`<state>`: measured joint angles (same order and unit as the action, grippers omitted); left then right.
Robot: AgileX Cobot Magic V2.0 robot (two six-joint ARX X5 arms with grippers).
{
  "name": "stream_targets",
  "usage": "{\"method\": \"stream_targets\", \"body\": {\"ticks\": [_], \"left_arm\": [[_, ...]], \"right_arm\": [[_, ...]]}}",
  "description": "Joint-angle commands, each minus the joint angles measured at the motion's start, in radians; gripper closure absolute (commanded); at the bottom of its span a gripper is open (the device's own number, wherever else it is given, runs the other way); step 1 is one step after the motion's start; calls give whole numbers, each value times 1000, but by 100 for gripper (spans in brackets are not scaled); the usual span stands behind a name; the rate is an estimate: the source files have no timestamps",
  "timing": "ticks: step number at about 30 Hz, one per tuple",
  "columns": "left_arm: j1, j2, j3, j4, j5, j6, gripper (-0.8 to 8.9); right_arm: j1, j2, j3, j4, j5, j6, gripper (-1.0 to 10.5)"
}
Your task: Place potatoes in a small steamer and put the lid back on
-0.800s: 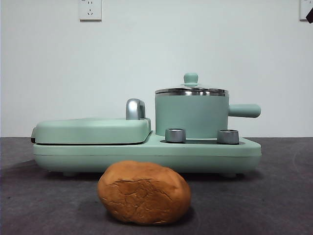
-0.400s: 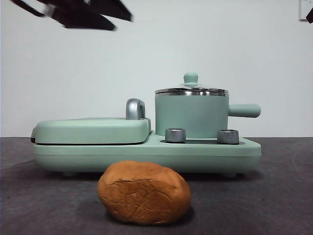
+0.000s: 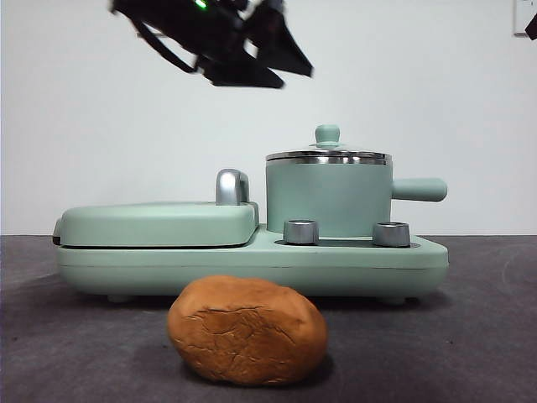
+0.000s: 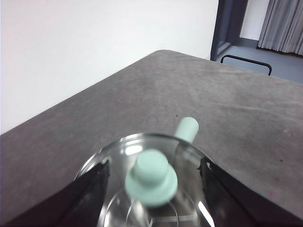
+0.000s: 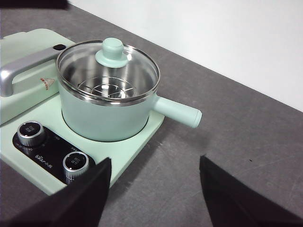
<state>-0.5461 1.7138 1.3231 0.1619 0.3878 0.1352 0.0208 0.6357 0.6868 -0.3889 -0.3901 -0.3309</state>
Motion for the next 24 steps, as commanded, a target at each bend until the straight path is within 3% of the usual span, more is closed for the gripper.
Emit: {"method": "stream_targets", "body": {"ticks": [1, 9, 22, 24], "left_arm": [[-19, 89, 84, 10, -3, 14, 509], [-32, 242, 204, 10, -3, 14, 509], [-38, 301, 206, 12, -3, 21, 512], [-38, 301, 206, 11, -3, 21, 553]], "right_arm": [[3, 3, 15, 6, -2, 18, 652], [3, 3, 15, 6, -2, 18, 652], [3, 3, 15, 6, -2, 17, 652], [3, 3, 15, 6, -2, 17, 652]]}}
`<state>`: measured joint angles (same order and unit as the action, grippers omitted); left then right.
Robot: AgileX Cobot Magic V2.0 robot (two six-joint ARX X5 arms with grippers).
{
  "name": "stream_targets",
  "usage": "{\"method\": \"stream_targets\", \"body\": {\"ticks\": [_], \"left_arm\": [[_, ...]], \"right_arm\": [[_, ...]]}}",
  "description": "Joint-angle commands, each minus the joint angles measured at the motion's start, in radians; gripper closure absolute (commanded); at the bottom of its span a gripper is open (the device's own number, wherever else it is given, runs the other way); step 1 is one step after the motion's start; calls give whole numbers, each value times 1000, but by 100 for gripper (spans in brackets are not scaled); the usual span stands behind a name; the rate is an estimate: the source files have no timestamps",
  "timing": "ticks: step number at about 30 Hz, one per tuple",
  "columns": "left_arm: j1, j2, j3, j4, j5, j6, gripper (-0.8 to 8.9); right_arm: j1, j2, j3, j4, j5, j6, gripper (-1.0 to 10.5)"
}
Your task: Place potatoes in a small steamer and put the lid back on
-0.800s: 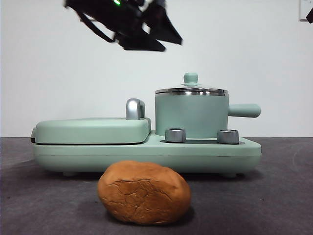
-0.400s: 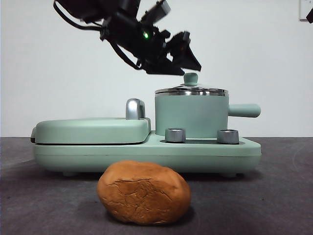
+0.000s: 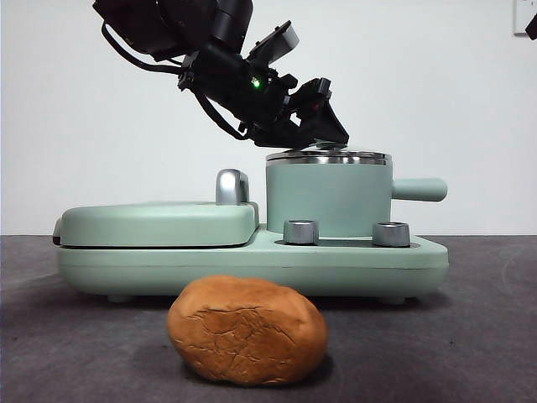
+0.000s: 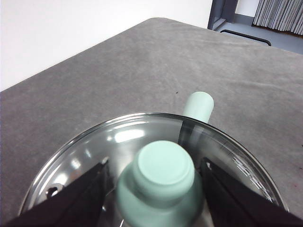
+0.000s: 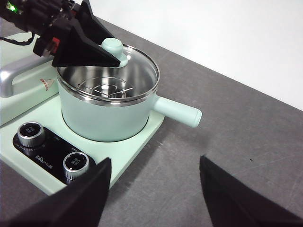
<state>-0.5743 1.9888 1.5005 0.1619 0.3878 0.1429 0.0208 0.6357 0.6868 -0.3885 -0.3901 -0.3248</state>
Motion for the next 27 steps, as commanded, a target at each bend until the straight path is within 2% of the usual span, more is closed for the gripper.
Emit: {"method": "stream_targets", "body": {"ticks": [1, 5, 6, 16, 27], "left_arm": [[-10, 26, 29, 11, -3, 13, 592], [-10, 26, 29, 11, -3, 14, 793], [-10, 26, 29, 12, -3, 14, 809], [-10, -5, 30, 16, -14, 14, 808], [3, -183, 31, -9, -26, 74, 808]], "right_arm": [[3, 3, 15, 6, -2, 11, 652], [3, 3, 15, 5, -2, 11, 652], [3, 3, 15, 6, -2, 11, 652], [3, 3, 15, 5, -2, 11, 652], [3, 3, 15, 5, -2, 11, 652]]}}
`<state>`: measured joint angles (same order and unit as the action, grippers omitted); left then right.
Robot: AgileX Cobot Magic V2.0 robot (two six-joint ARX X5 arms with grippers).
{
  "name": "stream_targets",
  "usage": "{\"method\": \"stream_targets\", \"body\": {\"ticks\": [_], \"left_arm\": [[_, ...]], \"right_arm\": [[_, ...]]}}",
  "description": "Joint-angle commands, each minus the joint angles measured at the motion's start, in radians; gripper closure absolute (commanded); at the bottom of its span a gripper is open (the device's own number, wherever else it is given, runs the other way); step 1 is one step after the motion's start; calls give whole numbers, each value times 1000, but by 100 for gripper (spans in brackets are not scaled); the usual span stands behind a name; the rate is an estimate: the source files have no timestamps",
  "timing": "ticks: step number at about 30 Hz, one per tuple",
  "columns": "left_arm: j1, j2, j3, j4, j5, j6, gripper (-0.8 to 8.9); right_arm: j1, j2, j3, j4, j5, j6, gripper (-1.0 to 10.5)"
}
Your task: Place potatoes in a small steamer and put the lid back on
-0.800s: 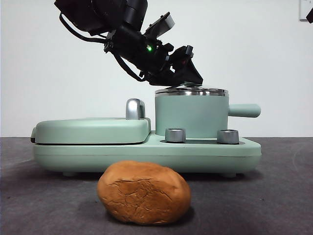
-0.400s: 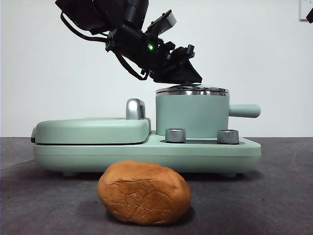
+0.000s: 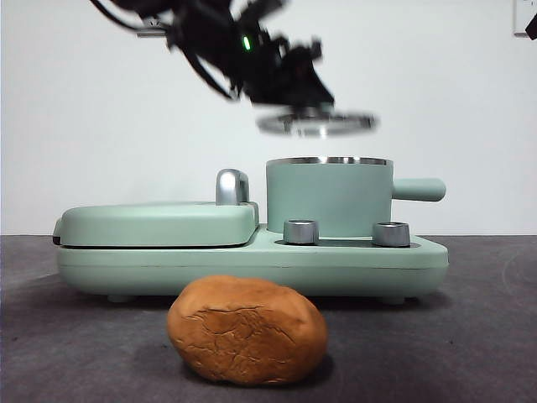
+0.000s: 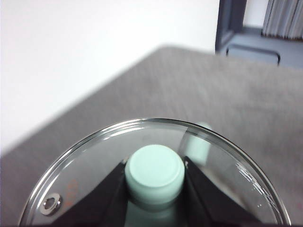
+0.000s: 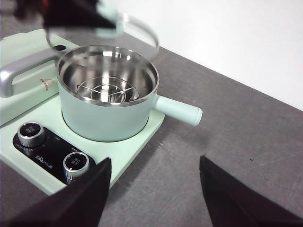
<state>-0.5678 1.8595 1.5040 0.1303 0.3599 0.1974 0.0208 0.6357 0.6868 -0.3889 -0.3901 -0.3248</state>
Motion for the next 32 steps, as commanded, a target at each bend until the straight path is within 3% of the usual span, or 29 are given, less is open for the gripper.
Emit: {"method": "stream_targets", "body": {"ticks": [1, 13, 17, 26, 32], "left_arm": [[-2, -76, 27, 5, 2, 19, 808], [26, -422, 27, -436, -41, 14, 804], [60, -515, 24, -579, -73, -30, 802], [94, -781, -167, -618, -183, -71, 802], [119, -956, -366, -640, -204, -115, 803]], "right_arm": [[3, 3, 15, 6, -2, 11, 652], [41, 2, 15, -5, -2, 28, 652], [73, 2, 15, -14, -2, 30, 651], [154, 4, 15, -35, 0, 29, 603], [212, 26, 18, -77, 1, 37, 604]]}}
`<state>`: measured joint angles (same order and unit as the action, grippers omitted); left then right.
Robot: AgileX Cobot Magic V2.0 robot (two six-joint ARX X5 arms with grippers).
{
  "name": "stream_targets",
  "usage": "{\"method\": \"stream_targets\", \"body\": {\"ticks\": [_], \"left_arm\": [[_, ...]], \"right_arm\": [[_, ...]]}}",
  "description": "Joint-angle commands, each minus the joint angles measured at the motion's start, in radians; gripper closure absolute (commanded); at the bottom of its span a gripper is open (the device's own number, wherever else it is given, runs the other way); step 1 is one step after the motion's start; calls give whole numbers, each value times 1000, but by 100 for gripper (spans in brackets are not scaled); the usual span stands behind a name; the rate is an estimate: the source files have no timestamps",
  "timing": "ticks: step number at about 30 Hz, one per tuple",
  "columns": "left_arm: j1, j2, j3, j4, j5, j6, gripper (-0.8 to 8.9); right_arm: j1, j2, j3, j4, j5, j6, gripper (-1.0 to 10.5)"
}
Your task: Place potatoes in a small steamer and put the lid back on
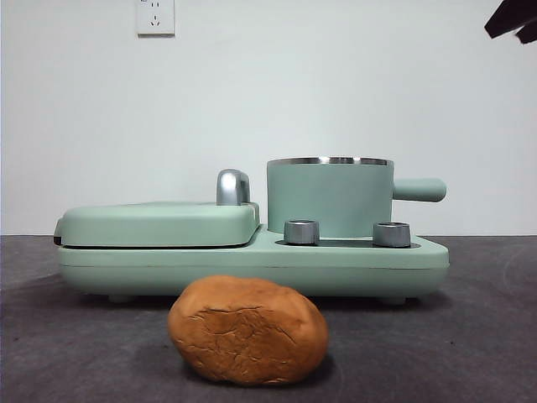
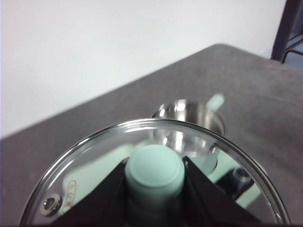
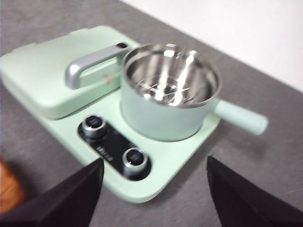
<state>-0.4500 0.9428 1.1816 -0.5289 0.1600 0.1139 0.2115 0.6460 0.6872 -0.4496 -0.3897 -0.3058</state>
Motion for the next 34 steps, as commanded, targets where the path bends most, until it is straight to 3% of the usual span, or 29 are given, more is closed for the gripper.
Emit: {"method": "stream_targets", "body": {"ticks": [1, 10, 14, 22, 34], "left_arm": [[5, -69, -79, 20, -8, -40, 803], [34, -199, -232, -13, -13, -75, 803], [38, -199, -232, -13, -13, -73, 803], [38, -198, -232, 1, -13, -70, 804], [37, -198, -232, 1, -13, -70, 803]], "right_arm": [[36, 24, 22, -31, 0, 18, 603], [282, 167, 134, -175, 14, -48, 563], [424, 259, 156, -200, 69, -50, 445], [664, 453, 156, -143, 185, -43, 447], [710, 710, 156, 32, 181, 18, 451]]}}
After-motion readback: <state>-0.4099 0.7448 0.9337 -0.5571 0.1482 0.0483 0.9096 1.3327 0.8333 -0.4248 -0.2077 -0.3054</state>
